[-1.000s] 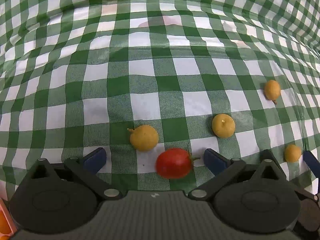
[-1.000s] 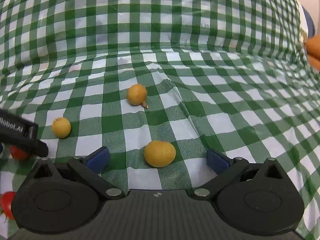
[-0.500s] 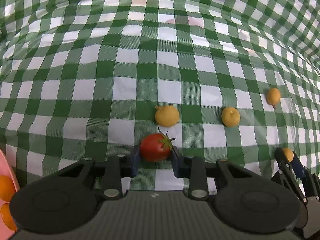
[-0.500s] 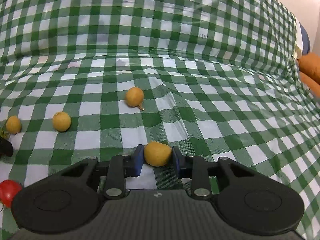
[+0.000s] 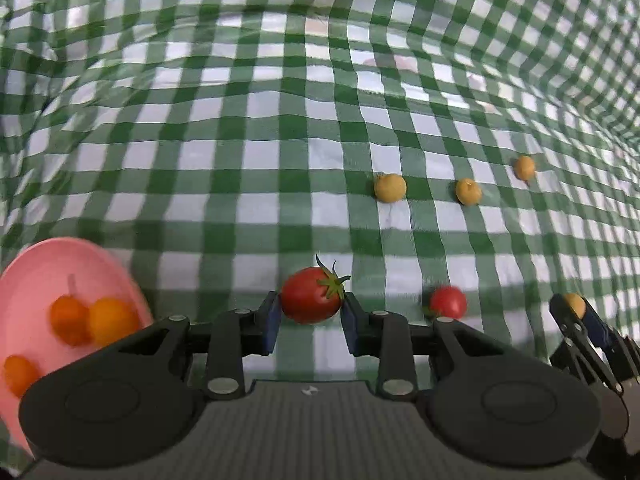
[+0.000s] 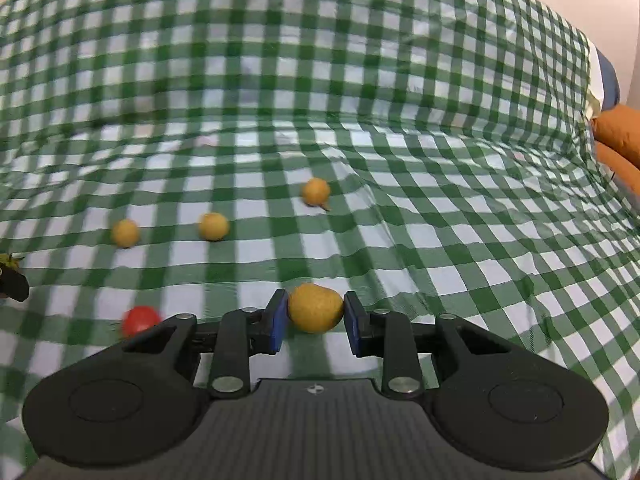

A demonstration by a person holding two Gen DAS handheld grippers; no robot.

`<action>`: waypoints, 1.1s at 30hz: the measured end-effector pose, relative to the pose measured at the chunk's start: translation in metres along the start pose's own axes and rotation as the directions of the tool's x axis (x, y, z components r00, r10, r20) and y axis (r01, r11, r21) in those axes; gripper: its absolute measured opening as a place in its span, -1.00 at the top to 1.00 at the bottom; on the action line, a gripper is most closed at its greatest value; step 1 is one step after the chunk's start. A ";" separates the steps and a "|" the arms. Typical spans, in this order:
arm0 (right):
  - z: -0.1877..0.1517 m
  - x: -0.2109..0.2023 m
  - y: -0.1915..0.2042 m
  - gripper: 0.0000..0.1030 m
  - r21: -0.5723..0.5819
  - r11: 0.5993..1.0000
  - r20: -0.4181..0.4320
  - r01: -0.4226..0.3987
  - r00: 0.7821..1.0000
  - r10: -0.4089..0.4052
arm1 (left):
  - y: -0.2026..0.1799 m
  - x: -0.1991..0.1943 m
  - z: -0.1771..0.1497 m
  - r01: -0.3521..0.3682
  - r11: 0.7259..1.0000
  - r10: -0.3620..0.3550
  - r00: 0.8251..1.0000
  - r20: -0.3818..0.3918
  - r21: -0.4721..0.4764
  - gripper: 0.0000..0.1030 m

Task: Organize fruits
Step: 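Carry the held pear and tomato over the pink plate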

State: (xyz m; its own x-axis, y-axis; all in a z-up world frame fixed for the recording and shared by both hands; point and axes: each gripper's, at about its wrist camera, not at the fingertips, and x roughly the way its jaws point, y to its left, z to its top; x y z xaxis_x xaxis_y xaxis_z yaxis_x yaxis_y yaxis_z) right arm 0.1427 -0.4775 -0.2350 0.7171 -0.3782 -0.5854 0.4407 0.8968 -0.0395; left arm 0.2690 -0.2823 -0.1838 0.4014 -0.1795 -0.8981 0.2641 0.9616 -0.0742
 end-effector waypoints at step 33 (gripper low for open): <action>-0.025 -0.236 0.222 0.40 -0.254 0.847 -0.093 -0.466 0.884 0.459 | 0.213 -0.176 -0.136 -0.079 0.983 0.101 0.986 0.135 -0.163 0.30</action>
State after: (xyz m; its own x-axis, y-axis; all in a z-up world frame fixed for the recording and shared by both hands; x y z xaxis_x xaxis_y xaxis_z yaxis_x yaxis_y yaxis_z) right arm 0.0576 -0.1836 -0.1260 0.7856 0.0985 -0.6108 -0.0985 0.9946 0.0337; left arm 0.1349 -0.0174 -0.1001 0.5410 -0.1077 -0.8341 0.0853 0.9937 -0.0729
